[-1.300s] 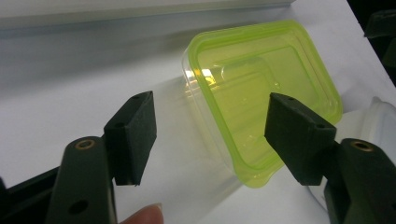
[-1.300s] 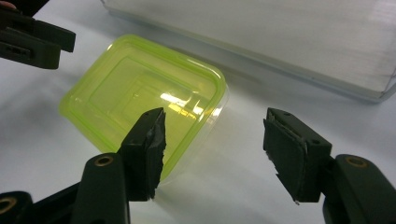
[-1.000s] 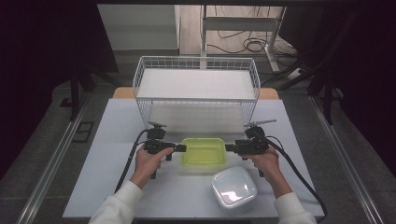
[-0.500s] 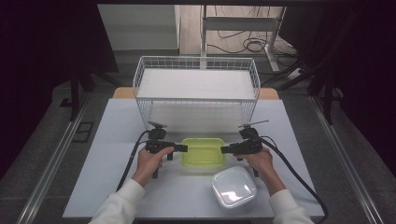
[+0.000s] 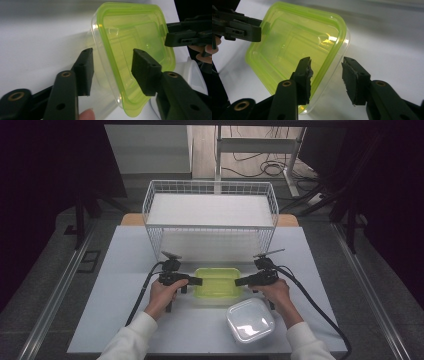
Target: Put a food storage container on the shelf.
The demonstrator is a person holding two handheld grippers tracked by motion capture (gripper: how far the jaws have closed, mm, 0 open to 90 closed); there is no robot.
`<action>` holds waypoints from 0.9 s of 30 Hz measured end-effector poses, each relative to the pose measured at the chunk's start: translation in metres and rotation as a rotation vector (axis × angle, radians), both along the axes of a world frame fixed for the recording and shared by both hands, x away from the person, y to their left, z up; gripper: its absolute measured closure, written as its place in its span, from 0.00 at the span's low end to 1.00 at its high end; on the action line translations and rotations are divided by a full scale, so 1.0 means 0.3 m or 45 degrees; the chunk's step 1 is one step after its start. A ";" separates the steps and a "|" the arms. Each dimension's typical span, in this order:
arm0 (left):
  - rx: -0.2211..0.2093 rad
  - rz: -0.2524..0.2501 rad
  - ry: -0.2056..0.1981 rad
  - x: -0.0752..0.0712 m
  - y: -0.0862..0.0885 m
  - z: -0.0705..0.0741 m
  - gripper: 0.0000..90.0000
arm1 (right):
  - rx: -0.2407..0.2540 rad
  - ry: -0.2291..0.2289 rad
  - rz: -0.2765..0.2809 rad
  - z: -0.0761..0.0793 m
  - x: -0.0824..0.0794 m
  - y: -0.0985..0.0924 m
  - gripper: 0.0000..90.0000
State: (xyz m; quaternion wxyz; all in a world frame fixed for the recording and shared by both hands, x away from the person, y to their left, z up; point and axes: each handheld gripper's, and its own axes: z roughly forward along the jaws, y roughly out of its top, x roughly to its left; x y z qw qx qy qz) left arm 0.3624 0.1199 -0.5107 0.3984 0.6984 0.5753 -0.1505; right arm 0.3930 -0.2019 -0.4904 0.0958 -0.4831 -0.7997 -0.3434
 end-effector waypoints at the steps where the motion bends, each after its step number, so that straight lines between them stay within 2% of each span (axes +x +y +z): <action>1: -0.009 -0.002 0.007 0.001 0.001 -0.004 0.63 | -0.002 0.008 0.004 -0.003 0.000 0.001 0.67; 3: -0.054 0.001 0.028 0.002 0.007 -0.012 0.68 | 0.017 0.029 0.014 -0.007 0.002 0.002 0.71; 5: -0.062 0.009 0.033 0.002 0.011 -0.016 0.72 | 0.028 0.043 0.016 -0.008 0.003 0.003 0.72; 8: -0.057 0.013 0.032 -0.001 0.016 -0.015 0.80 | 0.061 0.087 0.020 -0.012 0.008 -0.001 0.74; 14: -0.061 0.037 0.021 -0.007 0.019 -0.007 0.84 | 0.072 0.087 0.016 -0.007 0.008 -0.004 0.79; 17: -0.045 0.048 -0.005 -0.018 0.011 0.009 0.85 | 0.073 0.058 0.002 0.005 0.002 -0.006 0.82; 23: -0.065 0.046 -0.047 -0.030 0.008 0.029 0.87 | 0.072 -0.014 -0.014 0.027 -0.009 -0.011 0.85; 26: -0.066 0.041 -0.060 -0.032 0.012 0.037 0.87 | 0.083 -0.033 -0.009 0.036 -0.012 -0.014 0.85; 27: -0.072 0.037 -0.072 -0.035 0.014 0.043 0.87 | 0.105 -0.058 -0.005 0.051 -0.016 -0.019 0.85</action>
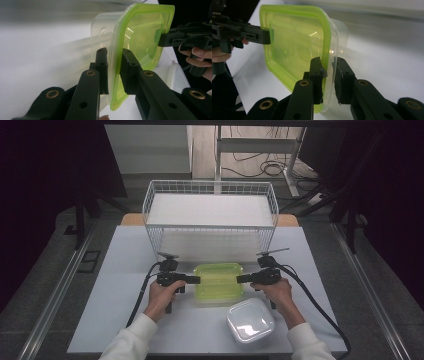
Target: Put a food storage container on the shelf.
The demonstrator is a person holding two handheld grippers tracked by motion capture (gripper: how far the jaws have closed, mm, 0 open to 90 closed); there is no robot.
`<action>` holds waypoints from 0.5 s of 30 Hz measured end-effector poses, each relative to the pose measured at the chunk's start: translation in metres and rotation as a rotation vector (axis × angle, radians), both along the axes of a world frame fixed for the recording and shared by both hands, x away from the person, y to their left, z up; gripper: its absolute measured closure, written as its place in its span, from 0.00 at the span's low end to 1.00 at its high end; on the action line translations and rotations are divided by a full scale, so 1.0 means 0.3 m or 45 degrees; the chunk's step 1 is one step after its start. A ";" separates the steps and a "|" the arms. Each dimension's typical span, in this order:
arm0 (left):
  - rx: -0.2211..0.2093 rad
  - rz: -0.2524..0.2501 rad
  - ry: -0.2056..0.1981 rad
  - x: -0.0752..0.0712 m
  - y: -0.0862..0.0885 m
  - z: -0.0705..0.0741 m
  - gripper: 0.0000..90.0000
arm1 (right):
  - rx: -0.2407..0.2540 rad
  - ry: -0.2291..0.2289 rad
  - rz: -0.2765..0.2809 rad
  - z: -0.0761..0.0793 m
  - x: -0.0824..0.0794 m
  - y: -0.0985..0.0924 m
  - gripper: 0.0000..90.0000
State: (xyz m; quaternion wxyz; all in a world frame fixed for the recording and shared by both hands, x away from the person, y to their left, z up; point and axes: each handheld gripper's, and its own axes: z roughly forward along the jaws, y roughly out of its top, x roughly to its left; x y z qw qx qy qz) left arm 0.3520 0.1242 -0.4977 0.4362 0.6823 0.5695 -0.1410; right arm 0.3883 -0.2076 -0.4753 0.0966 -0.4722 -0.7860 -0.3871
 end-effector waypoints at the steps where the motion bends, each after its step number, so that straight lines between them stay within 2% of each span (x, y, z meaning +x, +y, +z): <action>1: -0.005 -0.002 -0.007 -0.001 0.001 0.003 0.87 | 0.000 0.000 0.000 0.000 0.000 0.000 0.85; 5: 0.011 -0.009 -0.068 -0.009 -0.005 0.041 0.87 | 0.035 -0.059 0.003 0.031 -0.012 -0.008 0.85; 15: -0.014 -0.012 -0.151 -0.029 0.003 0.096 0.87 | 0.070 -0.150 0.012 0.087 -0.040 -0.019 0.85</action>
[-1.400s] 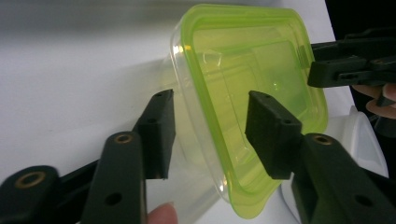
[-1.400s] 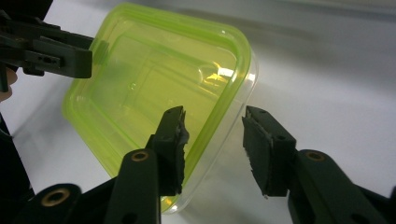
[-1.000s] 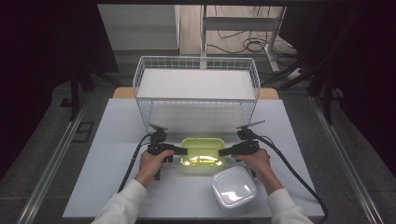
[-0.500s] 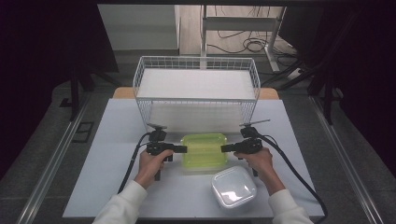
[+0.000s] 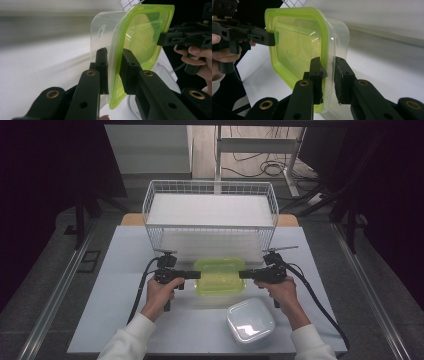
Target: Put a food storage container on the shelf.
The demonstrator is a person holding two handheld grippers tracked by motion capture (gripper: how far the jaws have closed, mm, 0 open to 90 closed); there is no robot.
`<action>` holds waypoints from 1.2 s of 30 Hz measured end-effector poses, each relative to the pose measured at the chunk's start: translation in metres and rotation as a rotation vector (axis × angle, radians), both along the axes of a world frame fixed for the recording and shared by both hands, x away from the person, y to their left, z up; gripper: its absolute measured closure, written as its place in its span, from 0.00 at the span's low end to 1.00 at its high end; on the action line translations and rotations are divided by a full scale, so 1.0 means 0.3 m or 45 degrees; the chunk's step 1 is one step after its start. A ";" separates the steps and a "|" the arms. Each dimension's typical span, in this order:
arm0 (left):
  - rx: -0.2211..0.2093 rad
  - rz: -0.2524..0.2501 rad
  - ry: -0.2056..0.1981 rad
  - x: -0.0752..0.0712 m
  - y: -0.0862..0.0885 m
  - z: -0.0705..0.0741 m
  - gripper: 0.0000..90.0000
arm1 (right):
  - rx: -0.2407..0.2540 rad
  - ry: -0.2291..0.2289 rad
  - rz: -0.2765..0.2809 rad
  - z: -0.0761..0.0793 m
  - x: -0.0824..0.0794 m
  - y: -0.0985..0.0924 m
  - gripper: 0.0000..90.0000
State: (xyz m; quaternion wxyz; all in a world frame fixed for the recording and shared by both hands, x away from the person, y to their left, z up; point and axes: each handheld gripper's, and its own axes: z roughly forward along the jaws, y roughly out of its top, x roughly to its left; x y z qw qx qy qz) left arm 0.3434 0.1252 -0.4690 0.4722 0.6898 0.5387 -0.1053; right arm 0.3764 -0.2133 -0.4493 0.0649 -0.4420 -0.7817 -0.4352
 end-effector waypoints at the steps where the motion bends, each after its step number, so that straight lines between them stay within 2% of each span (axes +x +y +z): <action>1: -0.003 0.001 -0.010 -0.002 0.003 0.005 0.87 | -0.006 -0.009 0.003 0.005 -0.002 0.002 0.85; 11: -0.006 0.007 -0.082 -0.019 0.010 0.061 0.87 | 0.028 -0.083 0.008 0.055 -0.019 0.008 0.85; 17: -0.025 0.008 -0.123 -0.023 0.011 0.096 0.87 | 0.039 -0.161 -0.004 0.101 -0.032 0.004 0.85; 21: -0.026 0.006 -0.156 -0.024 0.013 0.130 0.87 | 0.053 -0.188 0.000 0.127 -0.036 0.002 0.85; 24: -0.014 -0.005 -0.193 -0.016 0.009 0.174 0.87 | 0.075 -0.229 -0.002 0.162 -0.037 -0.005 0.85; 36: -0.024 -0.001 -0.260 -0.005 0.020 0.283 0.87 | 0.107 -0.311 0.004 0.270 -0.031 -0.003 0.85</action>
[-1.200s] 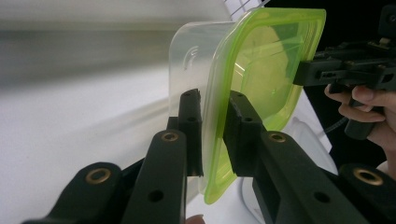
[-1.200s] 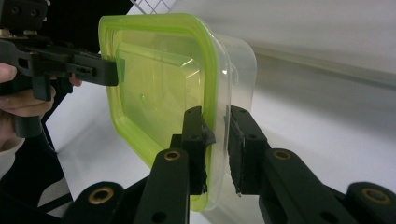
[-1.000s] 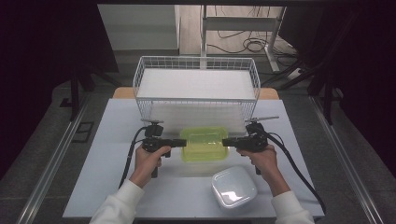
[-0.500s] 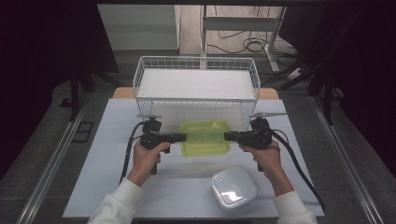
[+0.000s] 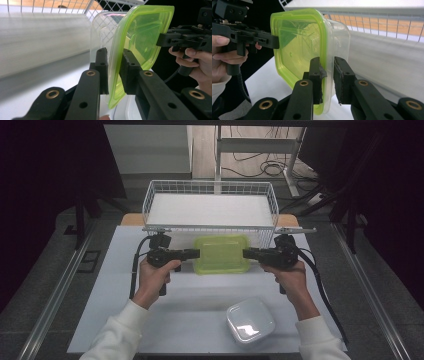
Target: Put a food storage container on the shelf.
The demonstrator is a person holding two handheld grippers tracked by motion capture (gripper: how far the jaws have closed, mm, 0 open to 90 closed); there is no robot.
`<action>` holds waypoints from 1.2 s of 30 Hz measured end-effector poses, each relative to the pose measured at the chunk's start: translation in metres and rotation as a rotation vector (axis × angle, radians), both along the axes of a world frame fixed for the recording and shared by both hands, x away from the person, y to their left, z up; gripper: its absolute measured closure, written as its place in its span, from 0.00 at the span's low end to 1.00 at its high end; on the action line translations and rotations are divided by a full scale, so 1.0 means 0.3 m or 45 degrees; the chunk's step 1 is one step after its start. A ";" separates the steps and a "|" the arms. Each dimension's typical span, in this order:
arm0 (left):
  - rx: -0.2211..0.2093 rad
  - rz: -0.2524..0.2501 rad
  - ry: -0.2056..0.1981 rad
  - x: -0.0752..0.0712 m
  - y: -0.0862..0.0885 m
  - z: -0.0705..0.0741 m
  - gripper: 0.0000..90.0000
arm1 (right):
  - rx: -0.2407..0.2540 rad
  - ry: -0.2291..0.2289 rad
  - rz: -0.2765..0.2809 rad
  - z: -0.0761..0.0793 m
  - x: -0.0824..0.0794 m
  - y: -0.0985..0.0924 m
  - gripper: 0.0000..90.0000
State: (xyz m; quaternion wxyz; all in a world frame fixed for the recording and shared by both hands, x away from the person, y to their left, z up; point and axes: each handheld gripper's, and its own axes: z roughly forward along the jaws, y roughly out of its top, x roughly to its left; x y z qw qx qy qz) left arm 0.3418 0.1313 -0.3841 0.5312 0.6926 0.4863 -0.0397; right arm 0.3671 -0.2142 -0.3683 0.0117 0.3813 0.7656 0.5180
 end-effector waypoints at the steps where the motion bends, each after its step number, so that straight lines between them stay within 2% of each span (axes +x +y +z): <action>1: -0.001 -0.002 -0.003 0.002 0.003 0.007 0.87 | 0.000 -0.005 0.001 0.008 0.001 0.002 0.85; 15: -0.016 0.001 -0.056 0.036 0.028 0.111 0.87 | 0.018 -0.083 0.019 0.112 0.029 0.019 0.85; 19: -0.009 0.005 -0.072 0.069 0.036 0.159 0.87 | 0.033 -0.102 0.020 0.159 0.059 0.027 0.85; 28: 0.021 0.006 -0.100 0.129 0.039 0.233 0.87 | 0.077 -0.116 0.010 0.202 0.115 0.028 0.85; 36: 0.037 0.002 -0.121 0.155 0.039 0.266 0.87 | 0.099 -0.128 0.005 0.226 0.138 0.028 0.85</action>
